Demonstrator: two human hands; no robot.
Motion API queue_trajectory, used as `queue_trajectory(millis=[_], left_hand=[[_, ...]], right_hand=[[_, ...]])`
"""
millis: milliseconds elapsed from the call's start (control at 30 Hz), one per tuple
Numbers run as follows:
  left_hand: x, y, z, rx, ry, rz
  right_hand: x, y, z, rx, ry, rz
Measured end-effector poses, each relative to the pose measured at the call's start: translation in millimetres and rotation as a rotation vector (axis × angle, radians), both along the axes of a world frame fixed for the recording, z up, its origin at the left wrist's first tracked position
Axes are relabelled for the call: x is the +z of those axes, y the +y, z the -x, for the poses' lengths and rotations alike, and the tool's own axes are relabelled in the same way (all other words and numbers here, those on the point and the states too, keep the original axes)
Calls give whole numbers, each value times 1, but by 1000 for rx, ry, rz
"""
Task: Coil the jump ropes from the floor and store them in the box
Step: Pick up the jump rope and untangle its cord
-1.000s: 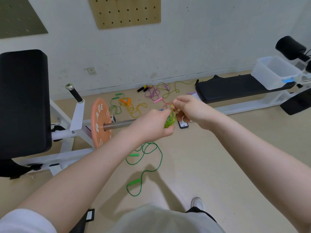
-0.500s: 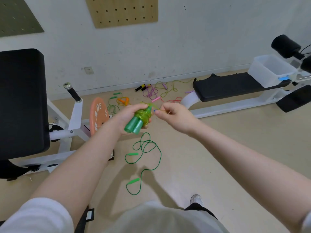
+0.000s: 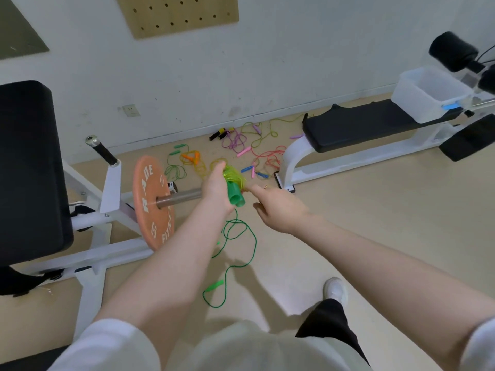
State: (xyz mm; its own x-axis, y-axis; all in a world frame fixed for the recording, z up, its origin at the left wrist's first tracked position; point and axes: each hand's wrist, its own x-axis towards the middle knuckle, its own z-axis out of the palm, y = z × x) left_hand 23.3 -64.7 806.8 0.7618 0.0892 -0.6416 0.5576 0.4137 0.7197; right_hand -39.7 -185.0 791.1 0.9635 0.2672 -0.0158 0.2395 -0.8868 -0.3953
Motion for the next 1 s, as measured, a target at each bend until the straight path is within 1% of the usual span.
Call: queue_trajectory(millis=[33,67,100,167,200,233,333,400,467,567,667,767,800,867,933,1000], left_hand=[[0,-10,-1,-58,-33,-67],[-1,-20,-3,-124,-78,-133],[-2,-32,-6,-186,-128,-187],[-3,-58,-14,-271,-201,-247],[-4,-73,-19,-290,-226,-257],[-4,-89,-25,-304,-250,-260],[3,-148,-43,-300,-268,-177],[10,-191,-61,-283,-197,-23],[13,-234,-80,-281,-120,116],[16,-302,-107,-282,-81,162],[22,-368,-121,-299,-100,274],[22,-415,-131,-393,-147,337],[21,-427,-138,-436,-170,330],[15,-446,-154,-533,-235,252],[5,-468,-178,-682,-334,52],[-2,-488,-203,-837,-440,-194]], right_hand=[[-3,-10,-6,-6,26,-47],[-5,-22,-14,-21,62,-139],[-6,-36,-22,-70,110,-302],[0,-65,-38,-224,238,-696],[3,-82,-48,-276,272,-823],[7,-99,-58,-291,263,-842],[15,-156,-86,-271,204,-702],[20,-196,-100,-249,149,-625],[26,-233,-108,-222,107,-604],[24,-292,-124,-164,78,-577],[22,-351,-146,-249,135,-632],[25,-400,-161,-388,276,-836],[25,-416,-167,-412,311,-878],[23,-445,-181,-439,354,-911],[24,-477,-199,-459,443,-995],[23,-508,-216,-426,589,-1119]])
